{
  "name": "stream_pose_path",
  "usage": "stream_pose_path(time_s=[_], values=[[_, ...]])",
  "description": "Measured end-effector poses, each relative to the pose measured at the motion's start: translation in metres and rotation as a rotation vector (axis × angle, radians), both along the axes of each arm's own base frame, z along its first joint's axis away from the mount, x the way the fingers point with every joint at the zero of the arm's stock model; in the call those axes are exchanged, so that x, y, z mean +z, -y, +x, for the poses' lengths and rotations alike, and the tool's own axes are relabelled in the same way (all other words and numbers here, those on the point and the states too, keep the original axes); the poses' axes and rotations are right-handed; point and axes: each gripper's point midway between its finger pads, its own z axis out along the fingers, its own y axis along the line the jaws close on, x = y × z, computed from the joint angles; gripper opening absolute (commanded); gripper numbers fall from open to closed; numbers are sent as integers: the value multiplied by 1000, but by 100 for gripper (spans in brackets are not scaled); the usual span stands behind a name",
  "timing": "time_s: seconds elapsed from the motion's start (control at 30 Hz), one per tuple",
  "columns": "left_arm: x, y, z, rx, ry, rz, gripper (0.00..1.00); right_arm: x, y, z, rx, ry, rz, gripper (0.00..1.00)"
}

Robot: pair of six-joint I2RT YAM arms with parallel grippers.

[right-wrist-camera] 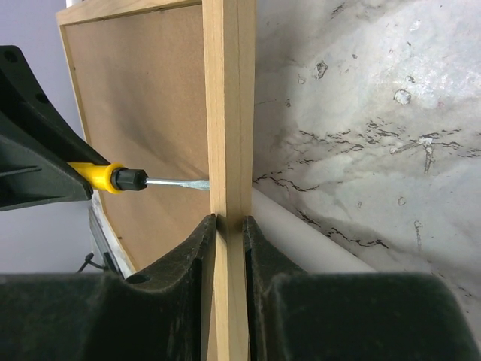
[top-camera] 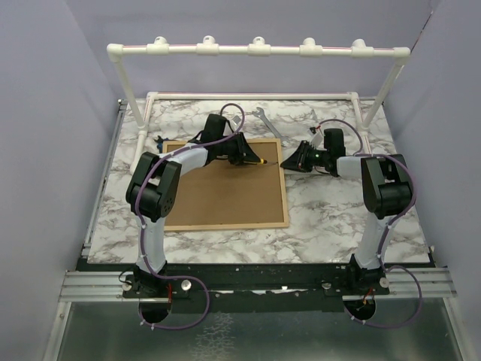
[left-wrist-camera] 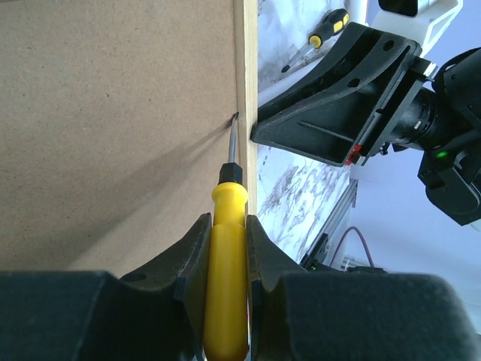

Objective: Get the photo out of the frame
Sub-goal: Release the photo frame item from the photo frame.

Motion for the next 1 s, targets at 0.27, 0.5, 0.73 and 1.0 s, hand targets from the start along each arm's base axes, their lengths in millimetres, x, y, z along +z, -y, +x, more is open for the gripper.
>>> stream_pose_path(time_s=[0.27, 0.5, 0.73, 1.0], values=[[3, 4, 0, 11, -22, -9, 0, 1, 0, 2, 4, 3, 1, 16], [6, 11, 0, 32, -34, 1, 0, 1, 0, 3, 4, 4, 0, 15], [10, 21, 2, 49, -29, 25, 0, 2, 4, 7, -5, 11, -8, 15], [15, 34, 4, 84, -16, 90, 0, 1, 8, 12, -17, 17, -41, 15]])
